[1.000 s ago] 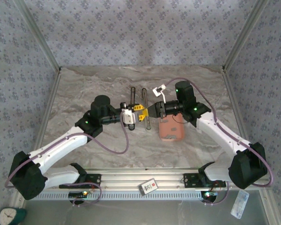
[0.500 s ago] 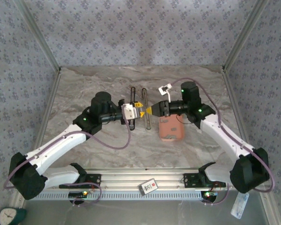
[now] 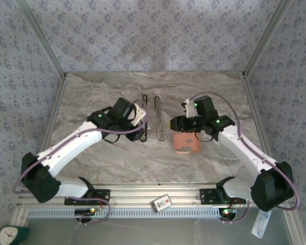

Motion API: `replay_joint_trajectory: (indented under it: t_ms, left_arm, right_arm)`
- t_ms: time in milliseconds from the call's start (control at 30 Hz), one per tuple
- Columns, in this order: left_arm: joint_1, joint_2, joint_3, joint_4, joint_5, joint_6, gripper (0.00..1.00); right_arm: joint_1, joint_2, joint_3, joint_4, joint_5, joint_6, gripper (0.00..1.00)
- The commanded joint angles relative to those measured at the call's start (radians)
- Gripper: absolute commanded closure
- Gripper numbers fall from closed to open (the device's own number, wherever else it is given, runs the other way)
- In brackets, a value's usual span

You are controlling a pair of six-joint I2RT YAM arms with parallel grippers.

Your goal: Load the staples into the stapler

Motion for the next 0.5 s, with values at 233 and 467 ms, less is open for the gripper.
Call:
replay_joint_trajectory:
  t_ms: [233, 467]
  left_arm:
    - [-0.006, 0.212, -0.037, -0.171, -0.020, -0.352, 0.75]
    - [-0.003, 0.303, -0.107, -0.117, -0.007, -0.398, 0.74]
  right_arm:
    - [0.018, -0.024, -0.098, 0.029, 0.128, 0.046, 0.60]
    - [0.027, -0.078, -0.145, 0.026, 0.160, 0.056, 0.61]
